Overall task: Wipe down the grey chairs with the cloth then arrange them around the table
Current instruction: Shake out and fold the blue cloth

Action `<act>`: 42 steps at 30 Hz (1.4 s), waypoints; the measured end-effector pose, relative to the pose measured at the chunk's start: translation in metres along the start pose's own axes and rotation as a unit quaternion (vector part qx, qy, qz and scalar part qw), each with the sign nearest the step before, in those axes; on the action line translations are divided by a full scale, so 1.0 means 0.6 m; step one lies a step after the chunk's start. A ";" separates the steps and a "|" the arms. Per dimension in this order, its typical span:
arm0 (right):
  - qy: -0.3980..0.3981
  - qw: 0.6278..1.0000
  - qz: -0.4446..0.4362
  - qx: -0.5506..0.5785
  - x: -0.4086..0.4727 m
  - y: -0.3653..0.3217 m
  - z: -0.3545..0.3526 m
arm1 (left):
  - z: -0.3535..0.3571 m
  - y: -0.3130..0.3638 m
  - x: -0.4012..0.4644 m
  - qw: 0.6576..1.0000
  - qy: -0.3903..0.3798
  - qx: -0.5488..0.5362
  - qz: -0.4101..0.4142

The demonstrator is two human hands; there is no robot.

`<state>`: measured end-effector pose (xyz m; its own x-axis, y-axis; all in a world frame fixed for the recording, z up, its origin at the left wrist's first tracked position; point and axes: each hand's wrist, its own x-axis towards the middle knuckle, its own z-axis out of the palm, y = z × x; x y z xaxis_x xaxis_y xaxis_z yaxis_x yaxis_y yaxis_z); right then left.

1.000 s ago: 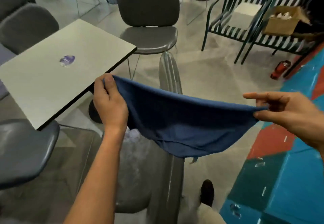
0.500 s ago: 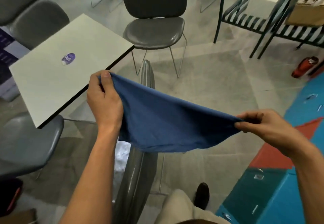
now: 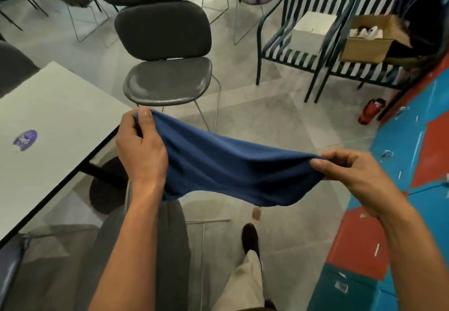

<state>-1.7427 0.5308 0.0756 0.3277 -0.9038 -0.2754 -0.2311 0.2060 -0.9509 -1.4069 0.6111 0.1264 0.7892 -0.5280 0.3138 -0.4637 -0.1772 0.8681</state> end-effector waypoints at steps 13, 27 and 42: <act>0.056 0.997 0.017 0.052 0.328 -0.097 -0.003 | 0.289 0.026 0.177 0.991 -0.122 -0.041 -0.044; 0.017 0.997 0.033 0.074 0.752 -0.184 -0.122 | 0.598 0.046 0.390 0.989 -0.088 -0.022 -0.114; -0.053 0.998 0.022 0.012 1.172 -0.305 -0.135 | 0.896 0.041 0.667 0.991 -0.066 -0.035 -0.112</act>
<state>-1.5442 -0.1730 0.0670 0.4125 -0.8492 -0.3298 -0.2261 0.2552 -0.9401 -1.3191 -0.0512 0.0662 0.8071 -0.5873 0.0603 -0.2498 -0.2471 0.9362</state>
